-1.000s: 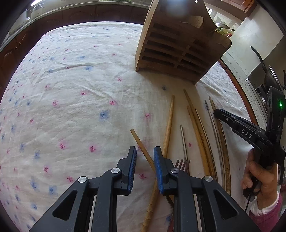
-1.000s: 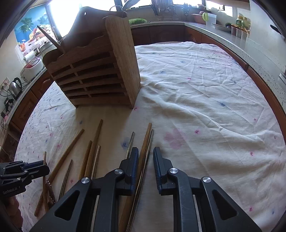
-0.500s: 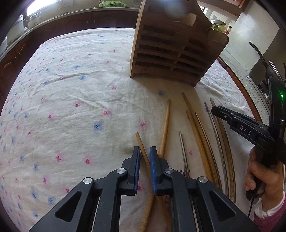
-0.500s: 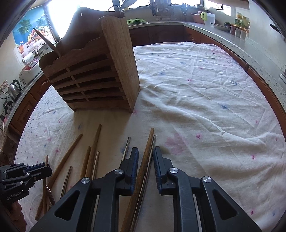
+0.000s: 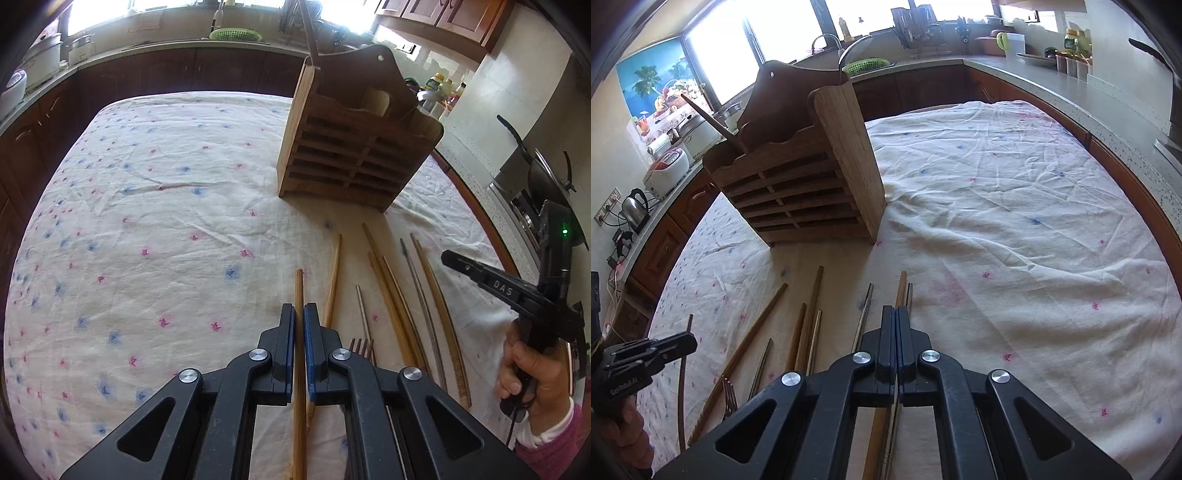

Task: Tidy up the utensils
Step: 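Lift both chopsticks and insert them upright into the wooden holder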

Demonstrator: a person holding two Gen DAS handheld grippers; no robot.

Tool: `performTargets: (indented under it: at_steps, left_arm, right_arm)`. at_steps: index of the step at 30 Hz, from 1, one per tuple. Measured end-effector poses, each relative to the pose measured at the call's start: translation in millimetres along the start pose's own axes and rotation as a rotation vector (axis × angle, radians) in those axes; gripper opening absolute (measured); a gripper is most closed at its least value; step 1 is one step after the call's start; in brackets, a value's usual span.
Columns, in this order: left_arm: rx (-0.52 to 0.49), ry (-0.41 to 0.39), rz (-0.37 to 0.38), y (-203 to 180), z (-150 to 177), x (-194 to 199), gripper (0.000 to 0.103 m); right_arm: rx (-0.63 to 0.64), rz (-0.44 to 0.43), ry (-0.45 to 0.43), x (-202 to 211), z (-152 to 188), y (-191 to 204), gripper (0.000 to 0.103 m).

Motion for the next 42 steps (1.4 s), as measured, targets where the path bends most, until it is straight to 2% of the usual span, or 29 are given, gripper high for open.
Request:
performTargets:
  at_steps: [2,7,9,10,11,13,16,21,22,27,33,42]
  left_arm:
    - [0.011,-0.014,0.023,0.1,-0.5,11.8,0.003]
    - [0.017,-0.064,0.038,2.0,-2.5,45.2,0.003]
    - [0.022,-0.081,0.041,4.1,-3.3,56.2,0.003]
    - [0.023,-0.088,0.041,5.1,-3.5,61.1,0.003]
    - [0.024,-0.095,0.039,6.3,-3.2,66.3,0.003]
    - [0.029,-0.105,0.041,7.8,-2.3,75.0,0.003]
    - [0.036,-0.119,0.042,9.6,-2.9,83.4,0.003]
    - [0.031,-0.139,0.047,8.3,-2.1,96.8,0.003]
    - [0.030,-0.143,0.048,8.4,-2.5,99.0,0.003]
    - [0.032,-0.170,0.064,8.5,-4.1,114.1,0.003]
    - [0.016,-0.213,0.103,1.0,-8.7,137.1,0.003]
    - [-0.013,-0.265,0.139,-8.9,-17.0,161.7,0.003]
  right_arm:
    - [-0.009,0.000,0.019,-3.9,1.9,-2.3,0.007]
    - [-0.029,-0.031,0.037,-7.6,5.7,4.2,0.008]
    - [-0.003,-0.028,0.039,-7.9,7.5,12.9,0.018]
    - [0.007,-0.028,0.043,-9.7,8.2,17.2,0.029]
    - [0.014,-0.033,0.046,-11.1,9.3,21.2,0.030]
    - [0.032,-0.036,0.051,-14.1,10.8,28.6,0.030]
    - [0.056,0.016,0.081,-28.3,14.3,30.3,0.030]
    - [0.162,0.123,0.044,-40.1,3.7,35.9,0.019]
    - [0.177,0.120,0.048,-41.2,3.3,38.8,0.006]
    - [0.112,0.024,0.058,-27.6,7.7,41.0,0.004]
    - [0.065,-0.065,-0.034,27.6,0.7,44.6,0.004]
    - [0.039,-0.126,-0.167,104.8,-21.2,44.4,0.004]
Point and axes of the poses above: each gripper's, at about its wrist camera, not at the fingertips, and x roughly against the way its jaws point, y to its left, z to its underside, the point moved 10 cm from there along -x, roughly the way its jaws point, and after that the axes turned 5 degrees about z, right-handed, at the moved point
